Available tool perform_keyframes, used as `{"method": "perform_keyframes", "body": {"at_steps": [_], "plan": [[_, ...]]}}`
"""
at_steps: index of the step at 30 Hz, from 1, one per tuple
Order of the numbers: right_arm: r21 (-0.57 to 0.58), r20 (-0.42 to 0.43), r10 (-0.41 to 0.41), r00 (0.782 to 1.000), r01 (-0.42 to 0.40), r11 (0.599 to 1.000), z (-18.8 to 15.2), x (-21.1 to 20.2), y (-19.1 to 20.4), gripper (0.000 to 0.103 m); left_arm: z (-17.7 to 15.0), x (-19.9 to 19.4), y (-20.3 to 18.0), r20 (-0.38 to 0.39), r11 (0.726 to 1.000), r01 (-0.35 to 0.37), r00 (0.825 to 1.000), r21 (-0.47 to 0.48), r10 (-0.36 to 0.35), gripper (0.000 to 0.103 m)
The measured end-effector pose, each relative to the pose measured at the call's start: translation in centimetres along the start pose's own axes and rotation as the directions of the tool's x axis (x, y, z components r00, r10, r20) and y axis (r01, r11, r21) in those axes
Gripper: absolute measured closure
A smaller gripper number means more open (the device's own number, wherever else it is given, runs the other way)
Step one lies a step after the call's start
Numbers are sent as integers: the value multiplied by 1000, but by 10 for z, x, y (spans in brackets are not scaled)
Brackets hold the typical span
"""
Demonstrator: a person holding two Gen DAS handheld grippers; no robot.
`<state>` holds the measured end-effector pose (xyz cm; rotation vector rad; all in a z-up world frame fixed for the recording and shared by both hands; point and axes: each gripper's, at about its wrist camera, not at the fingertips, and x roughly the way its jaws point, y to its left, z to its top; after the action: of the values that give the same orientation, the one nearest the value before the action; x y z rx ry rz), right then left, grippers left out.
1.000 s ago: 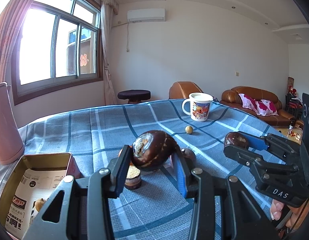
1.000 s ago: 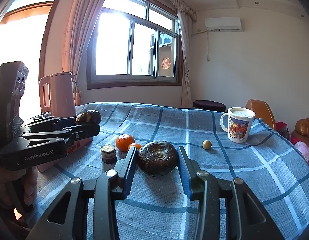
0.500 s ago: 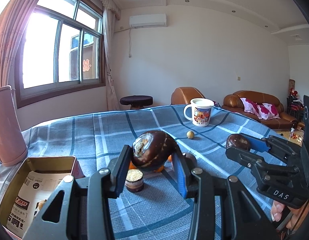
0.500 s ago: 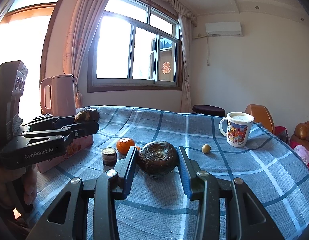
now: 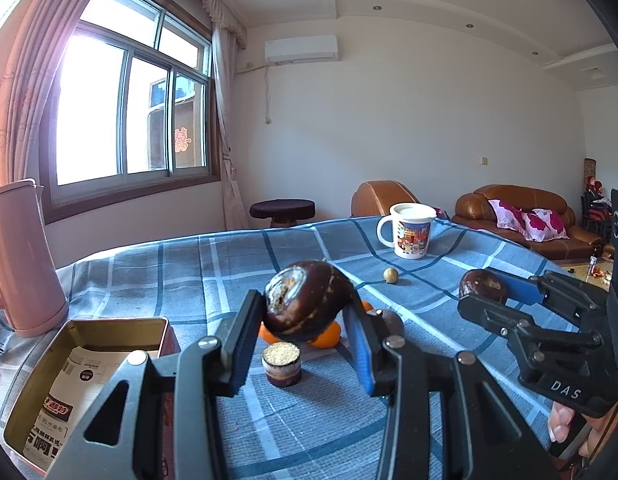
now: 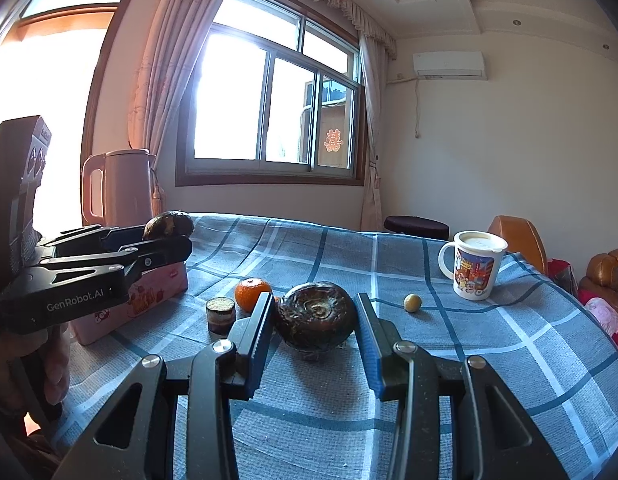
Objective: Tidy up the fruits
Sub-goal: 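Lift the dark brown fruit with the left tool while the right tool carries another, then drop both dark brown fruits into the tin, one from each tool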
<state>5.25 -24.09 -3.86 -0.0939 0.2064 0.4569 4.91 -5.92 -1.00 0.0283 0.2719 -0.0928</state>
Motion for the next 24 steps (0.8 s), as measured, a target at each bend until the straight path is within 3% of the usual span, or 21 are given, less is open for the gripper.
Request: {"method": "perform_keyframes", "body": {"at_steps": [24], "plan": [[-74,-8,109,994,-109,991,23,17,42,61,-4,-20,40,4,995,-98,995,-27,98,60]]}}
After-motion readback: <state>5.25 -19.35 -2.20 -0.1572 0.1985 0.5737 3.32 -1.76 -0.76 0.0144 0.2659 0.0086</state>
